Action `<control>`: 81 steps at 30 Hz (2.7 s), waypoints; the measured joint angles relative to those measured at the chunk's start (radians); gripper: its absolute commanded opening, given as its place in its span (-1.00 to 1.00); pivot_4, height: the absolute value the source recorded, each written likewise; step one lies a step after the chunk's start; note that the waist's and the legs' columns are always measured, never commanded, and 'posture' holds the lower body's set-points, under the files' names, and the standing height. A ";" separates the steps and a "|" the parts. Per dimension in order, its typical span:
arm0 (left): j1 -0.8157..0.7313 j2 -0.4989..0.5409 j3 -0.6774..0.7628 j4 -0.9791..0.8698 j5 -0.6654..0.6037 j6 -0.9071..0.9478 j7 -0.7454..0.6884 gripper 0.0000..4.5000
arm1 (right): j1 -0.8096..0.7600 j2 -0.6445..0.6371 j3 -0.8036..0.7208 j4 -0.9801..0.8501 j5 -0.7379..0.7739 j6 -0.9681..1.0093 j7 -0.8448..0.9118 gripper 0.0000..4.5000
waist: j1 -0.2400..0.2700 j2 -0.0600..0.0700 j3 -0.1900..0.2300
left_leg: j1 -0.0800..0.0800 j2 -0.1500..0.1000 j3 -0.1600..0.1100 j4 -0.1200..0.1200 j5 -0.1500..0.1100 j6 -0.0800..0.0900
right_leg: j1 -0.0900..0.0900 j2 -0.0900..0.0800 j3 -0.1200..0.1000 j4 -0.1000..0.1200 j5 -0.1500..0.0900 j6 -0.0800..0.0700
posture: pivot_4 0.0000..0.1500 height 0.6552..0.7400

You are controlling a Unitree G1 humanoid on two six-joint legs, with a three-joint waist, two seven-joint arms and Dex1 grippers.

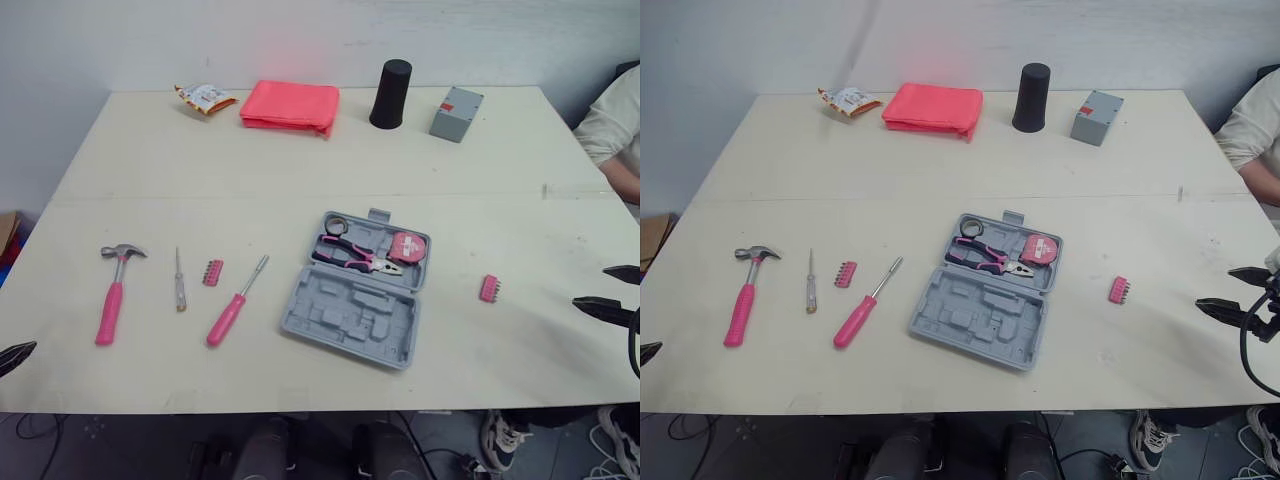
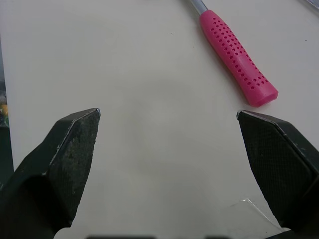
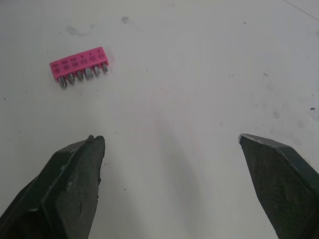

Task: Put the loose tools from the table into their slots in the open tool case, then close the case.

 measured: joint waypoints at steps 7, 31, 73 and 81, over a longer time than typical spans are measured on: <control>0.032 0.000 0.000 -0.008 0.000 0.000 -0.002 0.98 | 0.008 0.000 0.000 0.000 -0.002 -0.001 -0.002 1.00 | 0.000 0.000 0.000 | 0.000 0.000 0.000 0.000 0.000 0.001 | 0.000 0.000 0.000 0.000 0.000 0.000 | 1.00 0.91; -0.766 -0.277 -0.857 -0.537 0.042 0.381 0.246 -0.68 | 0.094 0.217 0.199 -0.794 0.074 0.332 -0.265 -0.97 | 0.050 -0.002 0.001 | -0.001 0.001 0.002 0.007 0.004 0.001 | 0.000 0.012 0.007 0.008 0.001 0.000 | 1.00 0.91; -0.889 -0.533 -1.180 -0.447 0.410 0.360 0.193 -0.97 | -0.097 0.348 0.440 -0.617 -0.130 0.227 -0.278 -1.00 | 0.050 -0.005 0.003 | -0.001 0.004 0.002 0.016 0.003 0.002 | 0.002 0.016 0.011 0.007 0.001 0.001 | 1.00 0.91; -0.823 -0.529 -1.186 -0.588 0.440 0.453 0.248 -0.97 | -0.125 0.348 0.449 -0.590 -0.154 0.217 -0.248 -1.00 | 0.051 -0.005 0.002 | -0.001 0.005 0.002 0.016 0.003 0.002 | 0.002 0.016 0.011 0.007 0.001 0.001 | 1.00 0.91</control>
